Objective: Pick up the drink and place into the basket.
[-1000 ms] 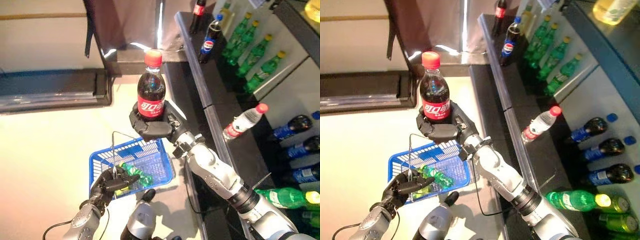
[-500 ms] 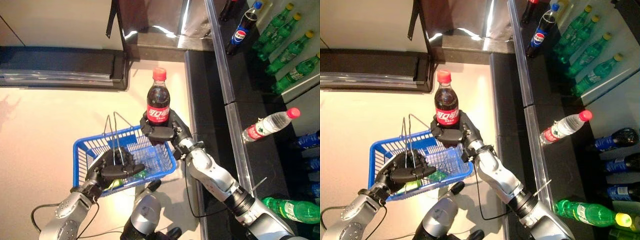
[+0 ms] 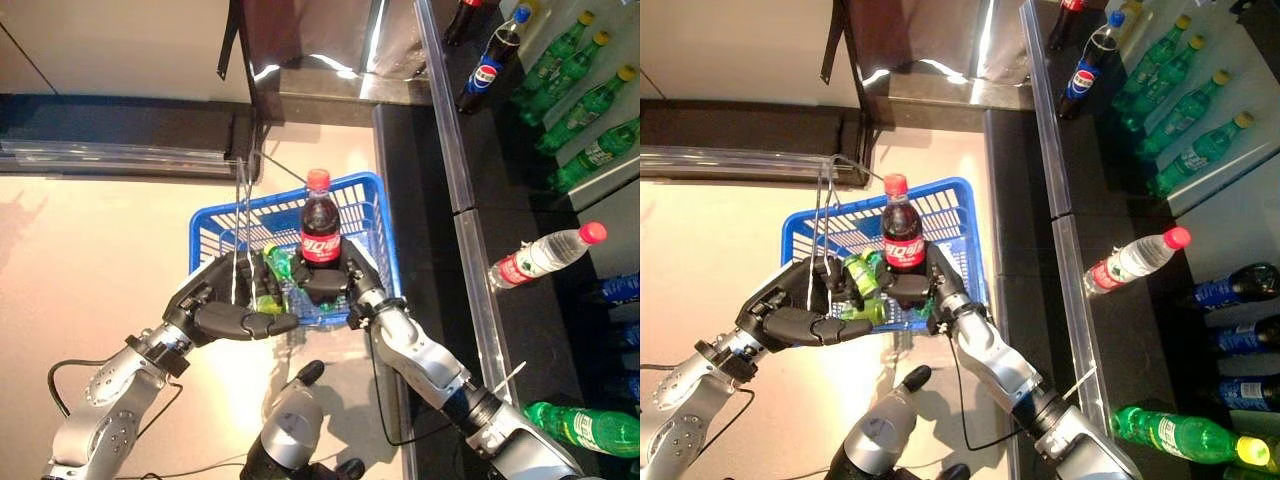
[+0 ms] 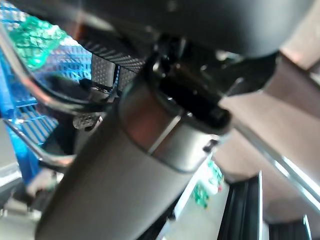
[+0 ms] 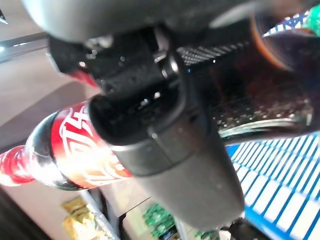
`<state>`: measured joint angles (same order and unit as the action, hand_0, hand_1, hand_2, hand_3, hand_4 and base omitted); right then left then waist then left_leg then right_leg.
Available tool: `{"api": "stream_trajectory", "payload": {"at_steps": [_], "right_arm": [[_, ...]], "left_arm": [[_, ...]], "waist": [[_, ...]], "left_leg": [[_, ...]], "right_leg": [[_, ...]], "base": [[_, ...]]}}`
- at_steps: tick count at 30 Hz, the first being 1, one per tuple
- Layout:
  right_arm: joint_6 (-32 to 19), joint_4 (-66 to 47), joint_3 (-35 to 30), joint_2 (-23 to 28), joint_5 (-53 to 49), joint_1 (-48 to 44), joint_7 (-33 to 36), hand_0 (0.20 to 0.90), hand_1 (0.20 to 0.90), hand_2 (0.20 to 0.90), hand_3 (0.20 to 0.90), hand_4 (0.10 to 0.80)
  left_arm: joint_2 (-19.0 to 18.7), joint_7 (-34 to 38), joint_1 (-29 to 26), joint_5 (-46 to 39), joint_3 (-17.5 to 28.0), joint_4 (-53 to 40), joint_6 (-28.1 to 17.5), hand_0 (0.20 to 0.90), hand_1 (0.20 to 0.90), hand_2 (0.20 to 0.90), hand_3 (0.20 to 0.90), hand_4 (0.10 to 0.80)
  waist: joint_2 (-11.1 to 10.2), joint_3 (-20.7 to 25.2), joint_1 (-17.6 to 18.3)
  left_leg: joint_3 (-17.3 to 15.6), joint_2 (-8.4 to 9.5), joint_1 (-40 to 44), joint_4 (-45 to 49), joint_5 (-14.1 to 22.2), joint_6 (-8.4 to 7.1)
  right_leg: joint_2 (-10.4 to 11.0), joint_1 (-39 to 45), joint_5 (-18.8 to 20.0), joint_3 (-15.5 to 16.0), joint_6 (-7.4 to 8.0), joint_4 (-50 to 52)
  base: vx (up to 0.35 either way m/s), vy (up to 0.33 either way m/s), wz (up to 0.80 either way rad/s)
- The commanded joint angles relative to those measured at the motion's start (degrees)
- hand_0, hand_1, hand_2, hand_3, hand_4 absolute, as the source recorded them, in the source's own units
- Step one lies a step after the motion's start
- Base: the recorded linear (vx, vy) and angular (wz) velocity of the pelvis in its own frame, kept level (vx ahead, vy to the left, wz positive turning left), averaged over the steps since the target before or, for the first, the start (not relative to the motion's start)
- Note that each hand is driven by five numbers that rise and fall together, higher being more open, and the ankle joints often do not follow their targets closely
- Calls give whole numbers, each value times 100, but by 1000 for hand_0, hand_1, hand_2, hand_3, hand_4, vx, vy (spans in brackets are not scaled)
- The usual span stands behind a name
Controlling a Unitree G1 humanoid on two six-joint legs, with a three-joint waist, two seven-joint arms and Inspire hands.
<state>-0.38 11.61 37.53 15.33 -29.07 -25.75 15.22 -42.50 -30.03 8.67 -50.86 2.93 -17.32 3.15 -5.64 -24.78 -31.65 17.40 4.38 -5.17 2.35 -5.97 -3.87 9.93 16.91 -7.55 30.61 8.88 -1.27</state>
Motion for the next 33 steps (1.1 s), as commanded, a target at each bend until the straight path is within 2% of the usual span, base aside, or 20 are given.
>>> {"api": "stream_trajectory", "payload": {"at_steps": [1,8,12,17,21,27,28,29,30,33], "right_arm": [[-966,-232,376,-526,123,-266,57,300,300,300,200,100],[-968,841,389,-665,-153,40,46,300,300,300,200,100],[-898,1444,382,-829,-388,63,28,300,300,300,200,100],[-686,2047,417,-992,-497,-38,-83,300,300,300,200,100],[-149,2449,598,-1089,-262,49,-407,300,300,300,200,100],[956,3435,831,-1284,305,75,-344,300,300,300,200,100],[956,3439,827,-1287,307,71,-345,300,300,300,200,100],[1257,3824,848,-1348,562,-77,-342,300,300,300,200,100],[1419,4017,876,-1407,705,-166,-393,300,300,300,200,100],[1838,4542,936,-1553,1059,-518,-509,300,300,300,200,100]], "left_arm": [[21,-1013,-953,-906,580,-1832,-2257,300,300,300,200,100],[-220,-1421,-1088,-1456,621,-2089,-2203,300,300,300,200,100],[-229,-1842,-1331,-1716,364,-2263,-1946,300,300,300,200,100],[-195,-1807,-1702,-1556,20,-2369,-1802,300,300,300,200,100],[-201,-1703,-1941,-1460,-168,-2470,-1751,300,300,300,200,100],[-2,-1601,-2141,-1194,-417,-2568,-1644,300,300,300,200,100],[-3,-1599,-2145,-1192,-420,-2568,-1643,300,300,300,200,100],[104,-1576,-2194,-1052,-538,-2605,-1634,300,300,300,200,100],[168,-1580,-2202,-967,-576,-2613,-1612,300,300,300,200,100],[377,-1567,-2305,-744,-766,-2644,-1505,300,300,300,200,100]], "waist": [[182,1358,41],[145,1413,17],[92,1392,-15],[60,1401,-2],[41,1414,16],[7,1376,-33],[6,1374,-35],[6,1327,-59],[-23,1310,-93],[-67,1256,-182]], "left_leg": [[-117,-385,304,358,551,-187],[-101,-394,325,397,577,-204],[-64,-396,303,436,585,-222],[-60,-395,325,415,581,-219],[-75,-390,315,409,577,-215],[-58,-364,244,428,575,-207],[-58,-364,243,429,575,-207],[-19,-297,134,462,442,-173],[-16,-343,184,456,564,-200],[44,-324,140,467,543,-188]], "right_leg": [[-50,-327,200,-79,-349,553],[-32,-289,191,-45,-324,593],[-34,-295,201,-16,-316,630],[-43,-301,208,-43,-304,649],[-33,-338,202,-81,-285,675],[-24,-391,203,-75,-268,702],[-24,-392,203,-75,-268,702],[10,-449,333,3,-285,684],[-36,-420,225,-70,-275,706],[-50,-441,250,-44,-290,722]], "base": [[38,1,5],[40,-2,3],[40,-25,4],[48,-5,4],[43,18,-1],[12,5,-1],[-63,35,4],[-7,-32,4],[-7,-43,8],[33,-53,13]]}}
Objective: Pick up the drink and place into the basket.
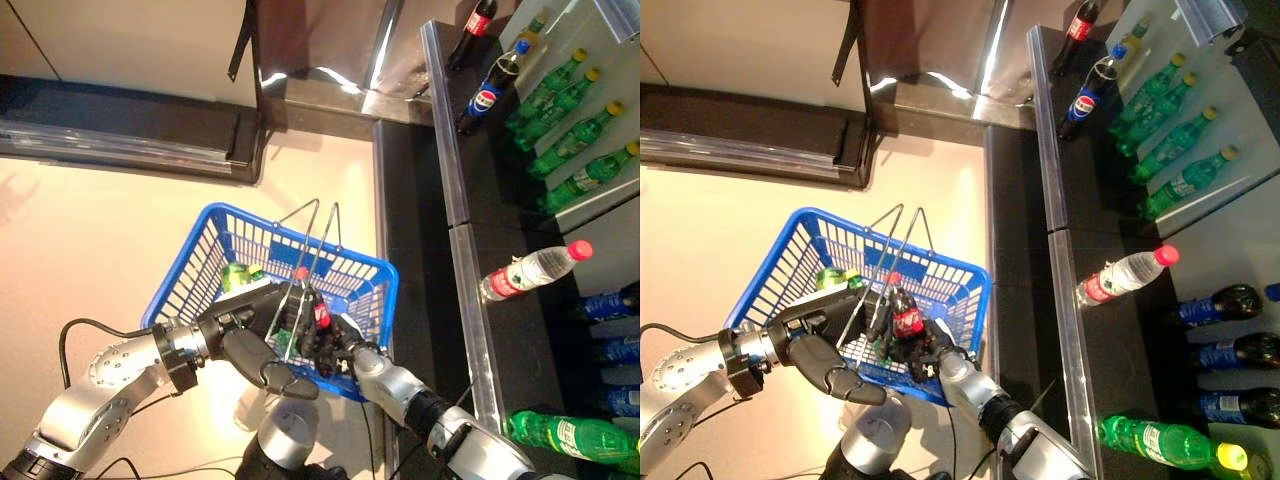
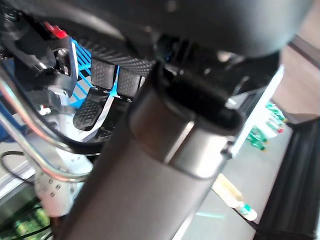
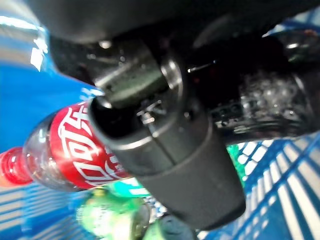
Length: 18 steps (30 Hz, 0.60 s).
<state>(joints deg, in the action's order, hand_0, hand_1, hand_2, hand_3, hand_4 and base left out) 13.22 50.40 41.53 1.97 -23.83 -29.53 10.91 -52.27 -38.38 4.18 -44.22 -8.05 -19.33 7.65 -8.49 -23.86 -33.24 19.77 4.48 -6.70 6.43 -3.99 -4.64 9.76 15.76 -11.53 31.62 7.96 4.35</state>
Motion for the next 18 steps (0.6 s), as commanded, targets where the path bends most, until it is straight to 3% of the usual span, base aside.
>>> {"api": "stream_trajectory", "payload": {"at_steps": [1,7,14,15,16,17,18], "right_arm": [[597,842,536,-274,528,-232,-127,300,300,300,200,100],[888,1545,339,-527,367,-456,-118,300,300,300,200,100],[683,1765,127,-644,240,-444,3,300,300,300,200,100],[642,1751,125,-636,280,-415,-58,516,516,516,453,353],[597,1720,137,-626,282,-384,-46,691,691,691,656,556],[548,1707,141,-622,254,-371,-9,691,691,691,656,556],[425,1635,93,-623,27,-346,104,900,900,900,900,800]], "left_arm": [[1406,-720,-1891,-1345,257,-2447,-1934,300,300,300,200,100],[1602,-459,-2155,-1086,-77,-2476,-1757,300,300,300,200,100],[1712,-175,-2296,-1051,-193,-2449,-1659,300,300,300,200,100],[1710,-136,-2291,-1065,-187,-2439,-1668,300,300,300,200,100],[1711,-125,-2287,-1060,-170,-2427,-1668,300,300,300,200,100],[1712,-127,-2285,-1061,-161,-2421,-1667,300,300,300,200,100],[1718,-117,-2275,-1052,-154,-2413,-1664,300,300,300,200,100]], "waist": [[205,1149,-47],[143,1116,-91],[103,1095,-69],[95,1096,-59],[89,1095,-50],[87,1094,-46],[67,1086,-24]], "left_leg": [[-179,-330,282,69,338,-105],[-128,-277,196,89,177,-42],[-148,-312,248,80,180,-23],[-160,-323,258,80,183,-25],[-174,-333,266,79,188,-23],[-180,-338,271,77,190,-21],[-208,-355,288,69,193,-17]], "right_leg": [[-35,-331,658,-140,-203,170],[-22,-371,812,-63,-229,173],[-47,-363,850,-87,-217,193],[-52,-358,854,-96,-212,192],[-58,-358,854,-104,-210,196],[-60,-358,854,-109,-209,198],[-64,-355,868,-119,-200,193]], "base": [[25,-24,7],[16,-2,9],[4,3,3],[0,0,0],[0,0,0],[0,0,0],[0,0,0]]}}
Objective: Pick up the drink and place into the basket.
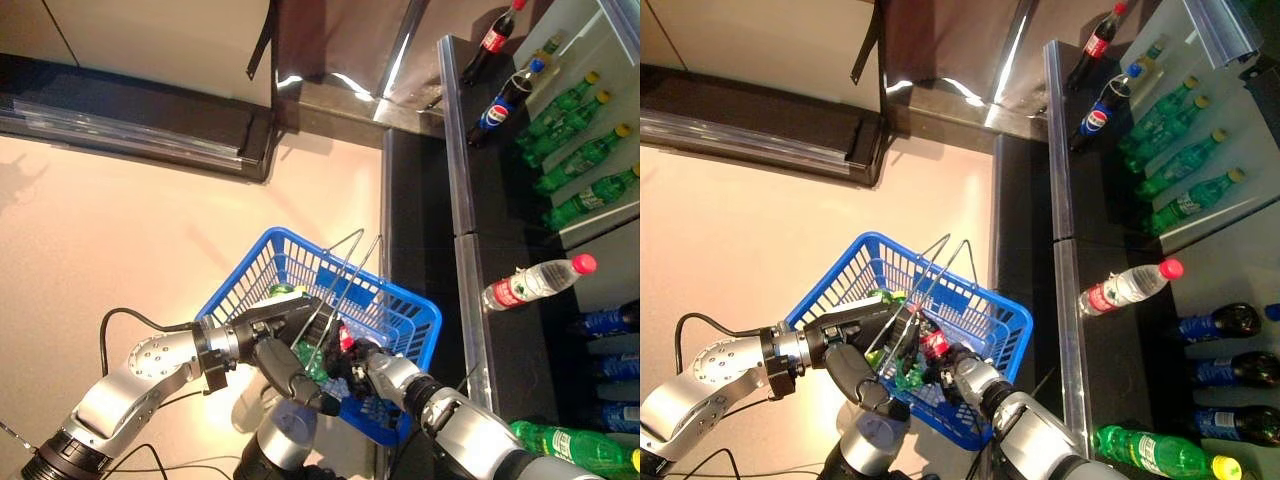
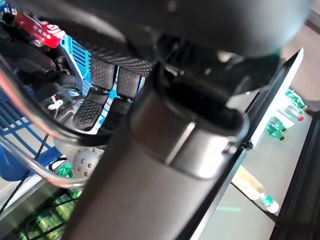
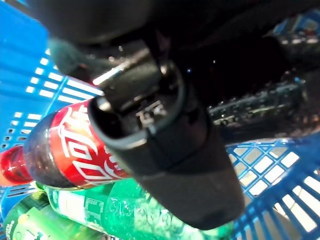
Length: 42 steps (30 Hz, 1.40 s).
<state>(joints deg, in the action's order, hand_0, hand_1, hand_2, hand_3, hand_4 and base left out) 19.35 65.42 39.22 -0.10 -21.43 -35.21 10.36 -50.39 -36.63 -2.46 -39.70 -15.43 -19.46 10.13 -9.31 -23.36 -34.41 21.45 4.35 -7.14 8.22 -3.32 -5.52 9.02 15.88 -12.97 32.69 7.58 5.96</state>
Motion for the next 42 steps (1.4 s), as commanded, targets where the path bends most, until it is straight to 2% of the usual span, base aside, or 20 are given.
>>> {"api": "stream_trajectory", "payload": {"at_steps": [1,6,11,16,19,22,25,30,31,34,36,37,39,42], "right_arm": [[-210,115,312,-418,-237,223,164,900,900,900,900,800],[-639,-312,234,-339,-468,298,421,900,900,900,900,800],[-654,-1360,221,-31,-438,565,875,900,900,900,900,800],[-612,-3043,112,535,-323,1103,1374,900,900,900,900,800],[-581,-3589,44,713,-228,1305,1457,900,900,900,900,800],[-703,-4438,-135,1090,-59,1652,1470,900,900,900,900,800],[-682,-5200,-315,1410,-11,1907,1484,900,900,900,900,800],[-817,-6200,-638,1699,60,2199,1542,900,900,900,900,800],[-858,-6295,-549,1667,93,2117,1648,900,900,900,900,800],[-977,-6255,-242,1392,-43,1642,1783,900,900,900,900,800],[-1014,-6343,-144,1351,-145,1466,1730,900,900,900,900,800],[-1047,-6513,-108,1392,-275,1423,1546,900,900,900,900,800],[-1121,-6806,-83,1481,-367,1503,1233,900,900,900,900,800],[-1202,-7211,-97,1640,-490,1710,707,900,900,900,900,800]], "left_arm": [[1527,-273,-1612,-1502,587,-2404,-1911,300,300,300,200,100],[1470,-79,-1562,-1515,693,-2394,-1997,300,300,300,200,100],[1387,68,-1364,-1536,941,-2297,-2203,300,300,300,200,100],[1258,264,-907,-1637,1461,-2133,-2447,300,300,300,200,100],[1202,246,-729,-1729,1653,-2051,-2538,300,300,300,200,100],[1081,181,-337,-1783,2093,-1964,-2730,300,300,300,200,100],[1031,190,-56,-2103,2459,-1909,-2649,300,300,300,200,100],[1243,190,424,-2748,2855,-1897,-2219,300,300,300,200,100],[1454,366,270,-2499,2574,-1776,-2207,300,300,300,200,100],[2105,1506,-462,-1273,1526,-1608,-2019,300,300,300,200,100],[2338,2145,-750,-776,1098,-1473,-1977,300,300,300,200,100],[2527,2767,-944,-470,801,-1336,-1967,300,300,300,200,100],[2661,3514,-1156,-70,544,-1137,-1974,300,300,300,200,100],[2804,4283,-1313,207,405,-911,-1914,300,300,300,200,100]], "waist": [[146,1034,100],[90,1025,187],[50,1021,326],[-17,971,469],[-41,948,514],[-64,916,569],[-77,914,603],[-66,918,644],[-62,918,675],[-104,962,858],[-110,1021,1008],[-93,1073,1161],[-65,1155,1387],[-29,1261,1652]], "left_leg": [[-387,-347,339,-112,126,72],[-495,-408,385,-120,149,57],[-624,-482,447,-156,171,35],[-735,-556,470,-171,200,6],[-762,-573,475,-172,210,-5],[-811,-596,488,-197,213,-12],[-832,-604,518,-240,211,-17],[-819,-603,595,-333,185,-10],[-822,-610,647,-331,199,10],[-902,-640,789,-336,236,27],[-996,-666,871,-353,265,33],[-1113,-698,949,-365,290,35],[-1280,-742,1040,-400,320,51],[-1472,-785,1105,-458,301,73]], "right_leg": [[8,-367,1016,-231,-159,31],[-4,-384,1026,-281,-142,40],[-12,-401,1013,-354,-123,49],[-27,-427,996,-403,-108,60],[-33,-440,991,-424,-103,66],[-47,-455,987,-454,-87,59],[-66,-457,984,-475,-72,38],[-93,-442,1005,-526,-55,-17],[-87,-431,1005,-556,-54,-7],[-95,-365,1010,-658,-82,-31],[-98,-335,1007,-738,-82,-54],[-91,-324,1008,-841,-73,-67],[-81,-338,1002,-988,-48,-80],[-62,-396,1034,-1159,-13,-113]], "base": [[0,0,0],[-5,-4,-2],[-20,-4,-10],[-31,-22,-11],[-27,-23,-11],[-39,-23,-9],[-16,-10,-6],[-6,-4,-1],[0,0,0],[29,0,-7],[40,25,-17],[19,61,-36],[0,68,-45],[-51,72,-36]]}}
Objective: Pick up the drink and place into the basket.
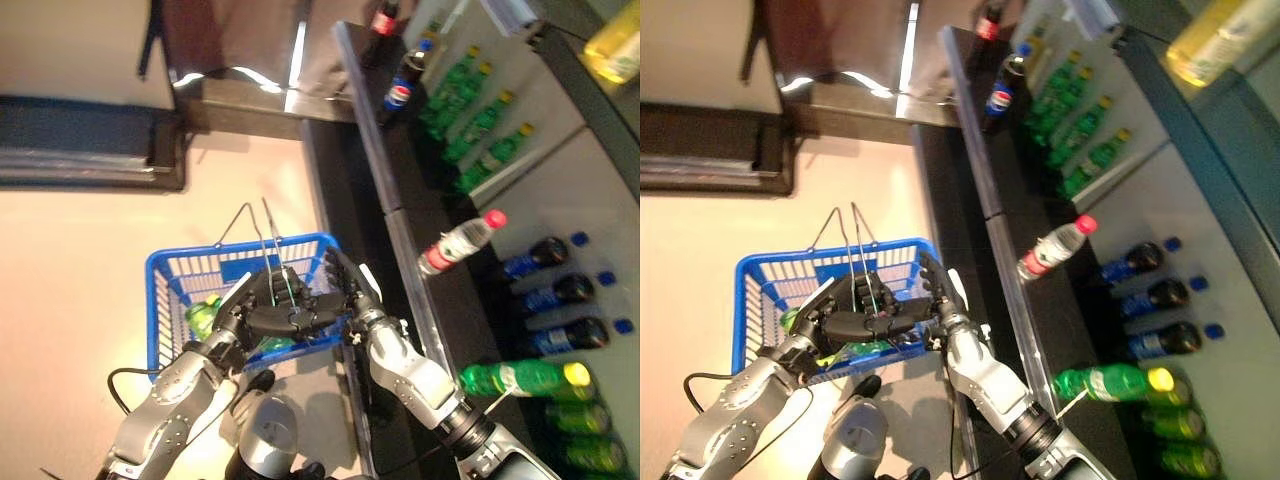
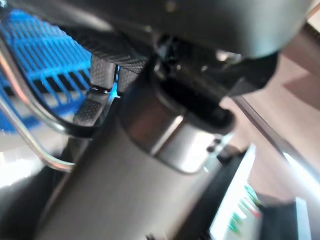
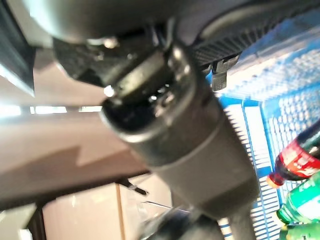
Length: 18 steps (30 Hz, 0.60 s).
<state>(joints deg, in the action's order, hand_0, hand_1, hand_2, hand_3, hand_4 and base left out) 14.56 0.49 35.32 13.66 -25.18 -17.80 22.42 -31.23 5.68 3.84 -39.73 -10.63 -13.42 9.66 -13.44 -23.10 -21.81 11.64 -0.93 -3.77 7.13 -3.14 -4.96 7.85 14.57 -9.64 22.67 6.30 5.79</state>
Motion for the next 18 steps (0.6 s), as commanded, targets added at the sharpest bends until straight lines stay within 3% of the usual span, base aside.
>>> {"api": "stream_trajectory", "payload": {"at_steps": [1,3,4,6,8,11,18], "right_arm": [[-802,-1163,-14,699,-242,422,-1067,900,900,900,900,800],[-876,-1522,-391,1045,-306,918,-1565,900,900,900,900,800],[-873,-1739,-733,1160,-256,1274,-1938,900,900,900,900,800],[-858,-2096,-1331,1166,-318,1872,-2621,900,900,900,900,800],[-902,-2148,-1442,1121,-445,1991,-2755,900,900,900,900,800],[-1042,-2044,-1464,949,-853,2071,-2926,900,900,900,900,800],[-1075,-1755,-1561,974,-1086,2469,-3783,900,900,900,900,800]], "left_arm": [[484,-461,-1334,-505,556,-1305,-2180,300,300,300,200,100],[216,-1290,-634,-1200,1333,-1097,-2314,300,300,300,200,100],[92,-1939,-131,-1798,1959,-936,-2267,300,300,300,200,100],[310,-3117,790,-2458,2835,-796,-1922,300,300,300,200,100],[579,-3314,1011,-2519,2892,-817,-1754,300,300,300,200,100],[979,-3310,1180,-2335,2622,-660,-1724,300,300,300,200,100],[1154,-2606,1314,-2285,2232,76,-2154,300,300,300,200,100]], "waist": [[455,1292,486],[520,1328,504],[576,1330,491],[617,1364,471],[618,1361,446],[626,1336,454],[754,1477,771]], "left_leg": [[-647,-301,818,-431,279,-13],[-734,-317,829,-492,277,-19],[-796,-324,841,-517,277,-16],[-825,-335,756,-560,228,-8],[-815,-337,740,-593,203,-15],[-835,-344,772,-680,166,-7],[-1111,-409,898,-965,84,2]], "right_leg": [[76,-273,672,-228,124,-138],[103,-291,660,-242,143,-173],[128,-312,659,-253,158,-170],[163,-398,722,-213,173,-235],[159,-400,760,-208,166,-299],[155,-394,845,-224,158,-424],[189,-475,969,-362,201,-616]], "base": [[-102,126,-37],[-82,98,-33],[-107,54,-28],[-149,8,-19],[-87,-29,-6],[-70,-38,0],[-57,5,-15]]}}
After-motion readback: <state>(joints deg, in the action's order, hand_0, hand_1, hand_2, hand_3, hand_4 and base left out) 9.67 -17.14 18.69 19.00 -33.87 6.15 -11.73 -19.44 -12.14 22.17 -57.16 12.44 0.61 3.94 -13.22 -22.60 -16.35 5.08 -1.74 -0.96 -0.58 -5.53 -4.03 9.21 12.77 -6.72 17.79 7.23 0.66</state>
